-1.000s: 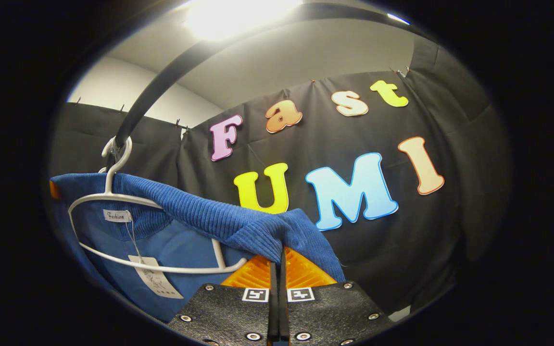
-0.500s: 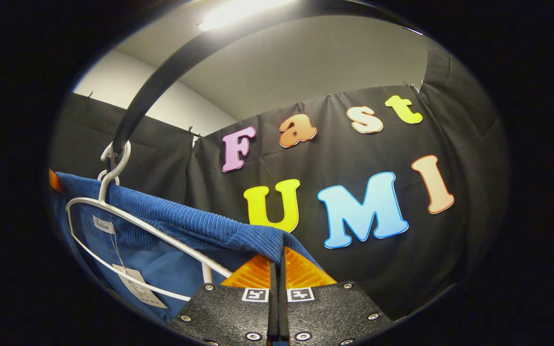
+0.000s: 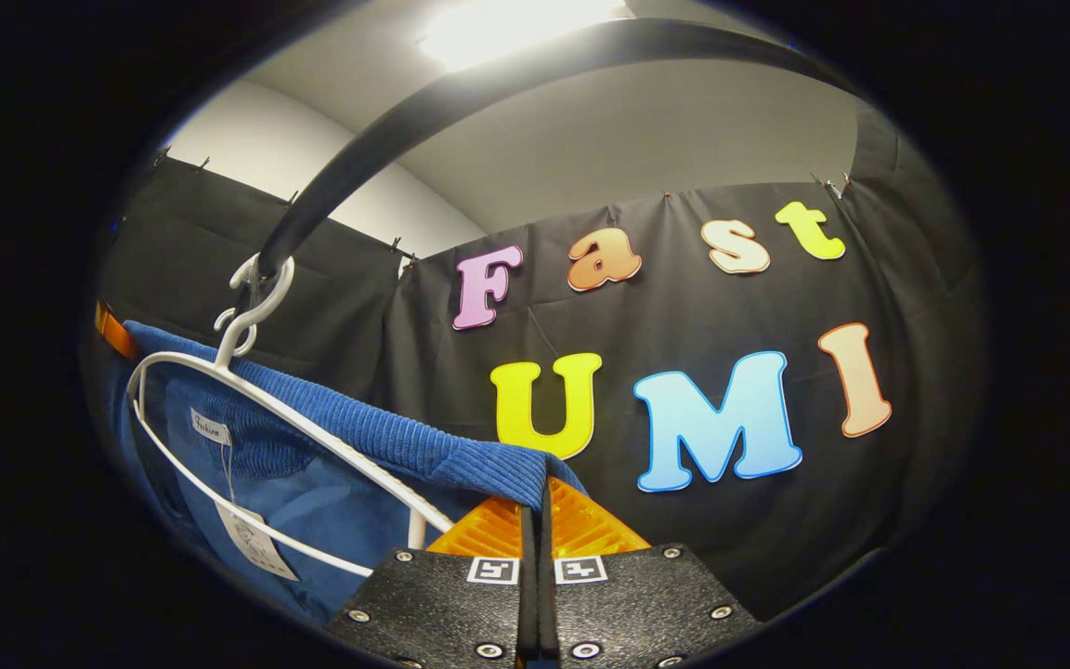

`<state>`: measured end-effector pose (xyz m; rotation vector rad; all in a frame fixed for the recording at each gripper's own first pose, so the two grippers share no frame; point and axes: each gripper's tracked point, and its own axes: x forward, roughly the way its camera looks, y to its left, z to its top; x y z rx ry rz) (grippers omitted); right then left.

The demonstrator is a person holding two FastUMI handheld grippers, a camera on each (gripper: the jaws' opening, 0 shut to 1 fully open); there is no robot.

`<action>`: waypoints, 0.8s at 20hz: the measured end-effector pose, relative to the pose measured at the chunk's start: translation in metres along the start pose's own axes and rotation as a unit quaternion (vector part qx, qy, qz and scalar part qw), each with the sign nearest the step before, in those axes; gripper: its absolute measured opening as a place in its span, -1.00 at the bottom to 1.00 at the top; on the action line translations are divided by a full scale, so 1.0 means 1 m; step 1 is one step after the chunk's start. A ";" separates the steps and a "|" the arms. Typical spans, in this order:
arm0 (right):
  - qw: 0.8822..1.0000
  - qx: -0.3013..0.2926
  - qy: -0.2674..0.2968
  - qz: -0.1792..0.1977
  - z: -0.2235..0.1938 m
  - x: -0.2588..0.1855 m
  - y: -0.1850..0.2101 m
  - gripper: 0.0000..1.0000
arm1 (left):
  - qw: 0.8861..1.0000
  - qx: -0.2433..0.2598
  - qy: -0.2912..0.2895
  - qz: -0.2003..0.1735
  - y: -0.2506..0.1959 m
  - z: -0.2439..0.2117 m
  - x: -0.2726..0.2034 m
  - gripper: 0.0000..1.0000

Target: Grasp the clothes on the hanger with both hands and then place them into the laundry hamper below.

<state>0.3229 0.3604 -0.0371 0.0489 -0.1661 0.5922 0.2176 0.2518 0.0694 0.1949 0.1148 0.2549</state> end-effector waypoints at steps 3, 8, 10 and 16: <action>1.000 0.005 0.010 -0.002 -0.005 -0.003 0.000 -1.00 | 1.000 0.014 0.026 -0.005 -0.001 -0.034 0.006 -0.99; 1.000 0.008 0.015 -0.004 -0.013 -0.006 -0.008 -1.00 | 0.997 -0.073 0.021 -0.027 -0.019 -0.068 0.014 -0.98; 1.000 -0.006 0.015 -0.002 -0.015 -0.001 -0.010 -1.00 | 0.995 -0.092 0.019 -0.033 -0.020 -0.078 0.017 -0.98; 0.999 -0.007 0.048 -0.013 -0.045 0.001 -0.023 -1.00 | 0.992 -0.111 0.033 -0.041 -0.038 -0.107 0.018 -0.98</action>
